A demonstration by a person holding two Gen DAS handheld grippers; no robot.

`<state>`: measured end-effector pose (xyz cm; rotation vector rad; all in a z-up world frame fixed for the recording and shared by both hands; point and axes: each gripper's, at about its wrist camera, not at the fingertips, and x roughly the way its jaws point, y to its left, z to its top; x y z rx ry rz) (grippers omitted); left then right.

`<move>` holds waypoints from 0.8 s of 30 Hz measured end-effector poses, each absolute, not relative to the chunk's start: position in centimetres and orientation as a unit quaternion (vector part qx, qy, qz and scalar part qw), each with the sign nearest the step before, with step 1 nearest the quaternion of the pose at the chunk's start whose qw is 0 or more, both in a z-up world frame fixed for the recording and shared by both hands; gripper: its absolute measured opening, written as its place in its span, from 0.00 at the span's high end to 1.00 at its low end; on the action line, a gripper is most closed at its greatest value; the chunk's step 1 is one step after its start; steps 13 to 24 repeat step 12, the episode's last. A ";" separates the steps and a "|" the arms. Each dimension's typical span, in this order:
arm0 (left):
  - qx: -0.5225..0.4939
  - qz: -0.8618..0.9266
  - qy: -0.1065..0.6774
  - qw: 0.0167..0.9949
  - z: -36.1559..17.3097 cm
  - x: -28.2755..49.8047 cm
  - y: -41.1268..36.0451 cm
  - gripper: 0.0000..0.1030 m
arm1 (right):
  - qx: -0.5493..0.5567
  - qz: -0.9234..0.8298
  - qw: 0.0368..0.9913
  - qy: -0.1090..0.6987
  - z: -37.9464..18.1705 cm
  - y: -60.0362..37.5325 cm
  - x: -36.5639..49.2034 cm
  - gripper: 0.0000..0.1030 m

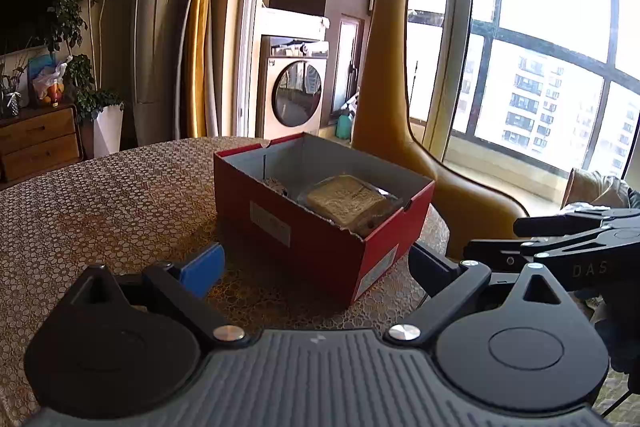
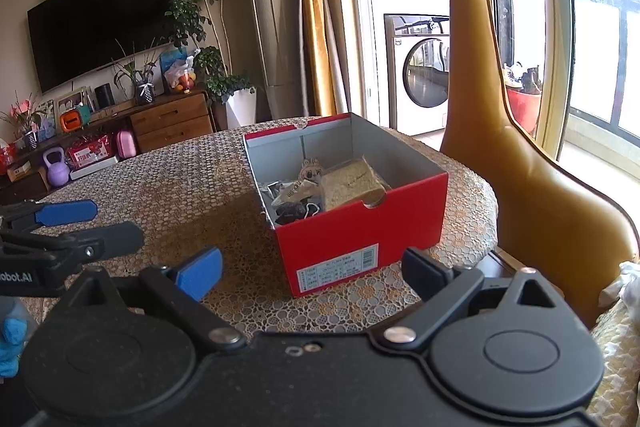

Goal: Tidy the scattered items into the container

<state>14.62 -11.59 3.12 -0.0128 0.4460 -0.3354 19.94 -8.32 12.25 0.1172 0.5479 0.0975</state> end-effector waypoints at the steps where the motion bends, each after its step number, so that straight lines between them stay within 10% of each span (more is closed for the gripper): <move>1: -0.004 -0.169 0.219 0.961 3.1 14.6 -11.6 0.04 | 0.057 0.048 0.960 0.270 12.2 -8.3 20.0 0.00; 24: -0.020 -0.173 0.236 0.956 2.7 15.3 -11.2 0.04 | 0.056 0.044 0.959 0.274 12.3 -8.2 20.1 0.00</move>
